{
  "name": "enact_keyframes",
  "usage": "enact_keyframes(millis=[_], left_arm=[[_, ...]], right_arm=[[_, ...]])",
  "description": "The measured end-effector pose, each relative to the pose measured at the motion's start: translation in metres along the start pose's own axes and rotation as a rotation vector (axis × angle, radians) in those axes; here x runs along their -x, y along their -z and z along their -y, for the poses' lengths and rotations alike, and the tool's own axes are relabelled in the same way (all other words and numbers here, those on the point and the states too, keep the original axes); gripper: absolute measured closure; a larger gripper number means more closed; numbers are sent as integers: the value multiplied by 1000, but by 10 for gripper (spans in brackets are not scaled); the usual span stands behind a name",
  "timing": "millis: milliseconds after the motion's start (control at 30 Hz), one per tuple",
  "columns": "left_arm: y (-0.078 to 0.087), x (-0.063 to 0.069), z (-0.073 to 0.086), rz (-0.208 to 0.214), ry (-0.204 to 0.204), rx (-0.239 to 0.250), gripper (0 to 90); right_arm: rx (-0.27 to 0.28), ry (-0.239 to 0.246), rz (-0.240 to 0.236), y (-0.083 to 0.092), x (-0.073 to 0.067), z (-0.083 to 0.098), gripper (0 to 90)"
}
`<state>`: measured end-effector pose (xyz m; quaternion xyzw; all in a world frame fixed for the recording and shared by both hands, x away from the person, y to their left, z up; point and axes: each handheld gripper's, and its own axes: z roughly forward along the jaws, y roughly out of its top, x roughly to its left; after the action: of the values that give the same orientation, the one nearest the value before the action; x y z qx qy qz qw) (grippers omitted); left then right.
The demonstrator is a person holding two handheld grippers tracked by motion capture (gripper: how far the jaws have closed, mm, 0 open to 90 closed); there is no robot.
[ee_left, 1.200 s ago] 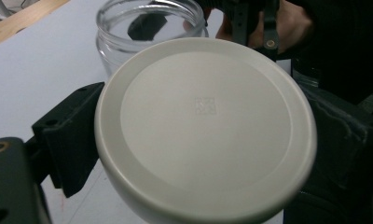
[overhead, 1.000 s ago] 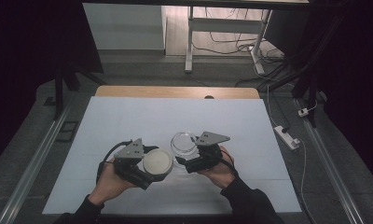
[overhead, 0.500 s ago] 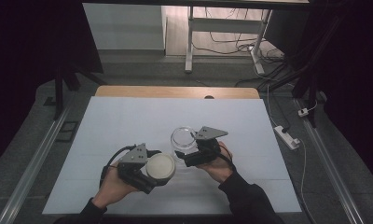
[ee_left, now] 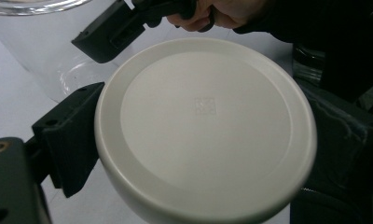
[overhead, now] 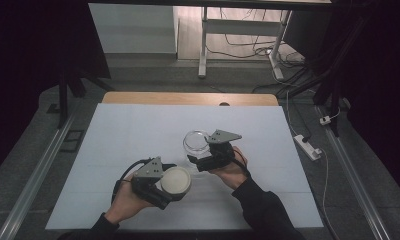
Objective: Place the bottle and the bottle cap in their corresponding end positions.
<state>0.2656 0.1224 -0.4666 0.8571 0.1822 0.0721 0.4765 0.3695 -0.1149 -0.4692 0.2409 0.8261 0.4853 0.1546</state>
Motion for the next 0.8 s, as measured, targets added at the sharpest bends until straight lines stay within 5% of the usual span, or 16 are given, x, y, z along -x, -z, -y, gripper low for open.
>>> enact_keyframes(millis=[800], left_arm=[[-37,-7,12,-16,2,-34,82]], right_arm=[[-11,-7,41,-29,19,-4,65]])
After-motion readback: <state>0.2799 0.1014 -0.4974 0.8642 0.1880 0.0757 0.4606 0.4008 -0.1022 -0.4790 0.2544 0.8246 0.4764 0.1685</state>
